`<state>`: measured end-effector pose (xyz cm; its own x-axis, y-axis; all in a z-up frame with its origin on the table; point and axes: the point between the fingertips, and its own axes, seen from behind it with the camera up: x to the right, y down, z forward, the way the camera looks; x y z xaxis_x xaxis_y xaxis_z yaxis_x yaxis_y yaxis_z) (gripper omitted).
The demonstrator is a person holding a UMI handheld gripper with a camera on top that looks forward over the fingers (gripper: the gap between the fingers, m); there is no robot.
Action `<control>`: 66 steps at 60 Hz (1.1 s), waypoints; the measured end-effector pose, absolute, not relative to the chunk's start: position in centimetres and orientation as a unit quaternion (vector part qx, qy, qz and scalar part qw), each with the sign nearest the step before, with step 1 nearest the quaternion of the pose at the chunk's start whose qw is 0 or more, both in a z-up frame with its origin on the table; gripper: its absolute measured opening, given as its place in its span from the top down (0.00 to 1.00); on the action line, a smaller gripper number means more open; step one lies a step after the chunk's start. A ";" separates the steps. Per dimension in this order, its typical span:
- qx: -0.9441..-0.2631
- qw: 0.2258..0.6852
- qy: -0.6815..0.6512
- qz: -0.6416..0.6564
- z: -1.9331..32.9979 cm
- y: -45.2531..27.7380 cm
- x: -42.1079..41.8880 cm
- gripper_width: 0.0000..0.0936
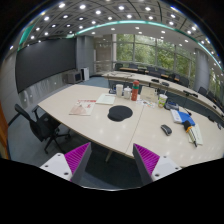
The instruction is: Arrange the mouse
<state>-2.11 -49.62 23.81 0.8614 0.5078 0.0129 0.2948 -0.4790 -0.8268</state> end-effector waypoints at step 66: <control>-0.901 0.425 -0.083 -0.015 -0.8 -5.7 22.9 0.08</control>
<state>22.93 -5.70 -0.84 0.9858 0.1365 0.0981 0.1625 -0.6247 -0.7638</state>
